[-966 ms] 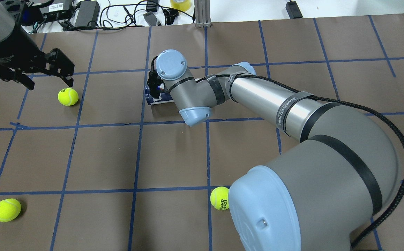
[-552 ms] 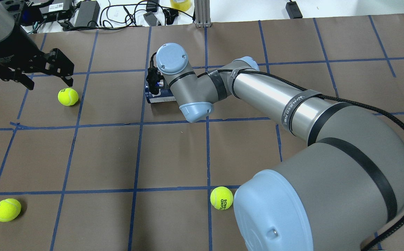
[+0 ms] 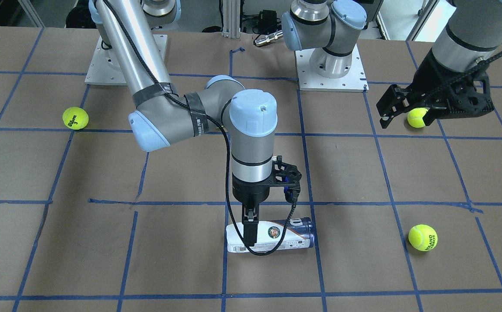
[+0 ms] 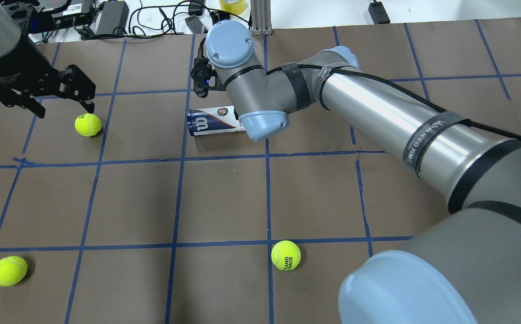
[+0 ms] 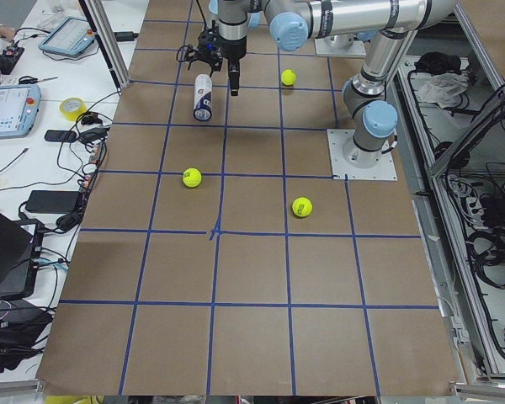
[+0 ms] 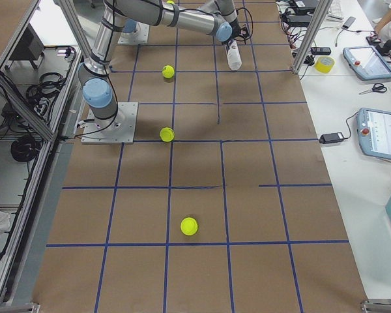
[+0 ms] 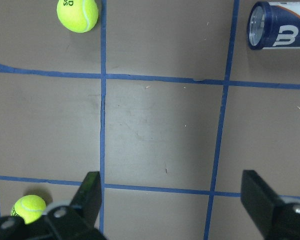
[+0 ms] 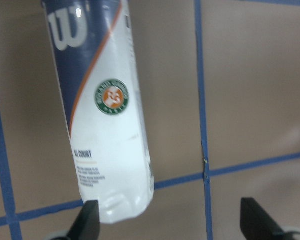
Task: Lift up tennis ball bucket
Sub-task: 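Open the right gripper and raise it away from the lying can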
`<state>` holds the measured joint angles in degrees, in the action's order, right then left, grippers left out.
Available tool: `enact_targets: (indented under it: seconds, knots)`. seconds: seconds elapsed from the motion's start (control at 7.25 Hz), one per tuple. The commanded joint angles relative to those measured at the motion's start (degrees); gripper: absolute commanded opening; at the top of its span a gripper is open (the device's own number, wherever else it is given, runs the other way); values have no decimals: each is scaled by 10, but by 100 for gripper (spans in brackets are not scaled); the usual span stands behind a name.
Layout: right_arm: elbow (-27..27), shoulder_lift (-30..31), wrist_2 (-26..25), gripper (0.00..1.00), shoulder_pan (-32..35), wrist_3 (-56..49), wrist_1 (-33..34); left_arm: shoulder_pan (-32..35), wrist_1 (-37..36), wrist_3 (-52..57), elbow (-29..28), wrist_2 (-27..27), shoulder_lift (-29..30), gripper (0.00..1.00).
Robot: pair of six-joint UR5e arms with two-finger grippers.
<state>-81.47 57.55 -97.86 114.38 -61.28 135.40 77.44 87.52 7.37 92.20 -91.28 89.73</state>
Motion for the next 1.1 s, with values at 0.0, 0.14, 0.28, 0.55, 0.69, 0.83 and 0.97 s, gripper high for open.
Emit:
enact_targets:
  seconds: [0.0, 0.14, 0.28, 0.55, 0.69, 0.83, 0.97]
  knots:
    - [-38, 81, -1, 100, -53, 67, -14, -1, -39, -3, 1, 21, 26, 100]
    - [-55, 118, -1, 100, -71, 113, -14, -1, -47, -3, 1, 46, 39, 100]
    - [-66, 152, -1, 100, -92, 168, -24, -1, -63, -3, 1, 97, 54, 100]
    - [-69, 200, -1, 100, -132, 204, -90, -1, -82, -3, 1, 146, 86, 100]
    - [-69, 224, 0, 100, -150, 223, -134, -1, -88, -3, 1, 147, 97, 100]
    - [-69, 243, 0, 100, -165, 254, -164, -1, -97, -3, 1, 151, 104, 100]
    - [-69, 275, 0, 100, -170, 283, -214, -1, -98, -3, 1, 183, 111, 100]
